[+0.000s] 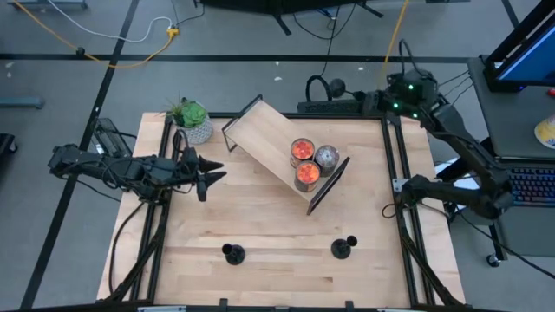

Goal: Pick & Place candle stick holders
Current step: Put the top black candle holder on the shelf

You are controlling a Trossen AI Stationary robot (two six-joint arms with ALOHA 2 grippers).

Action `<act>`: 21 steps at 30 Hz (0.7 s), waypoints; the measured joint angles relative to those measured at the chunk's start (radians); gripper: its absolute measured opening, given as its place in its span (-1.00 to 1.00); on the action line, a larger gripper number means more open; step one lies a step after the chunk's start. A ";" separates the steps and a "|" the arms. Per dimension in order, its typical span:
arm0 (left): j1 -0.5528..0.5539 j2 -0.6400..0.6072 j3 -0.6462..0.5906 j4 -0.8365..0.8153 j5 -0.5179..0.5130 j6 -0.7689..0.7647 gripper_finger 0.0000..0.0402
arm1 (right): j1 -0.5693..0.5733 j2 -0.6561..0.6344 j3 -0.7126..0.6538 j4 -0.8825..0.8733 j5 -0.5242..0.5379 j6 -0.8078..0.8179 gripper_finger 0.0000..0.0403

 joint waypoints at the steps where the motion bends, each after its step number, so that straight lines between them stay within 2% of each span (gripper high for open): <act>1: 0.000 0.000 0.000 0.008 -0.004 0.001 -0.19 | 0.012 0.004 0.016 0.005 -0.007 0.000 -0.99; 9: 0.000 0.000 0.000 0.167 -0.036 0.137 -0.19 | 0.154 0.092 0.203 0.012 -0.037 -0.025 -0.99; 21: 0.000 0.001 0.000 0.504 -0.137 0.495 -0.19 | 0.363 0.282 0.403 0.012 -0.068 -0.053 -1.00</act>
